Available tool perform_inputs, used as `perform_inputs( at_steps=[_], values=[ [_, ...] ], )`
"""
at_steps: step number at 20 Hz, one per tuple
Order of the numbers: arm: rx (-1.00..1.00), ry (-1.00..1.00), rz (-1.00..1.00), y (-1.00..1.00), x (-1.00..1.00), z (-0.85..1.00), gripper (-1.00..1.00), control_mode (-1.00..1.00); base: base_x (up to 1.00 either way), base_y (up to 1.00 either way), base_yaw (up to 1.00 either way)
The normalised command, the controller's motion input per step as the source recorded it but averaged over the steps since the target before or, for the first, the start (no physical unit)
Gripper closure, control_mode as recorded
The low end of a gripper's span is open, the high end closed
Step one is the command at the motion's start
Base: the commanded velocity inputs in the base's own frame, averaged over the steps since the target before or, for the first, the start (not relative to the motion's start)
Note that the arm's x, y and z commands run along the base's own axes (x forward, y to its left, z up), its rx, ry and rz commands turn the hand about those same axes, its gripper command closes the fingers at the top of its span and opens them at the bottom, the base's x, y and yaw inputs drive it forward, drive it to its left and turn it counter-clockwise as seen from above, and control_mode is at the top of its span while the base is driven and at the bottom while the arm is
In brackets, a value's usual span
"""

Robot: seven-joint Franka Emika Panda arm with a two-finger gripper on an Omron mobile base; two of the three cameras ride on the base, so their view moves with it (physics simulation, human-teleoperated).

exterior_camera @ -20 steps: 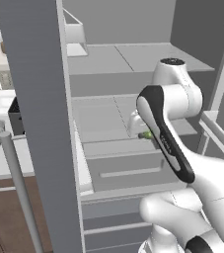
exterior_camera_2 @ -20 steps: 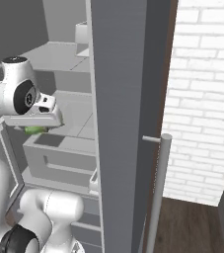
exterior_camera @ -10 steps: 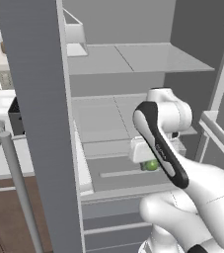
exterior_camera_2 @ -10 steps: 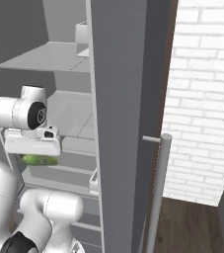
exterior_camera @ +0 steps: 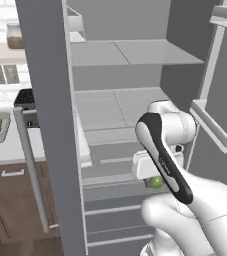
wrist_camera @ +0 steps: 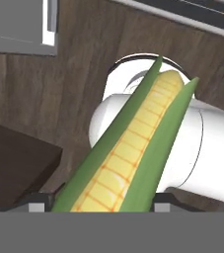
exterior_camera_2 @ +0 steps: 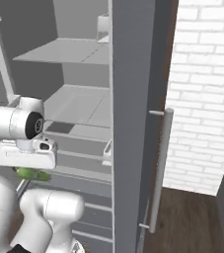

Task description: Place one corn and one fish in each tupperware on the nearby counter, to pack two identical lunches.

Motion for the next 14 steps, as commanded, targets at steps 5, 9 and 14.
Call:
perform_inputs(
  at_steps=[5,9,14],
  values=[
    [0.00,0.00,0.00,0.00,0.00,0.00,1.00,1.00,-0.60,0.71,0.17],
    [0.00,0.00,0.00,0.00,0.00,0.00,1.00,1.00,-0.09,0.91,0.40],
    [0.00,0.00,0.00,0.00,0.00,0.00,1.00,1.00,0.00,0.98,0.51]
  ],
)
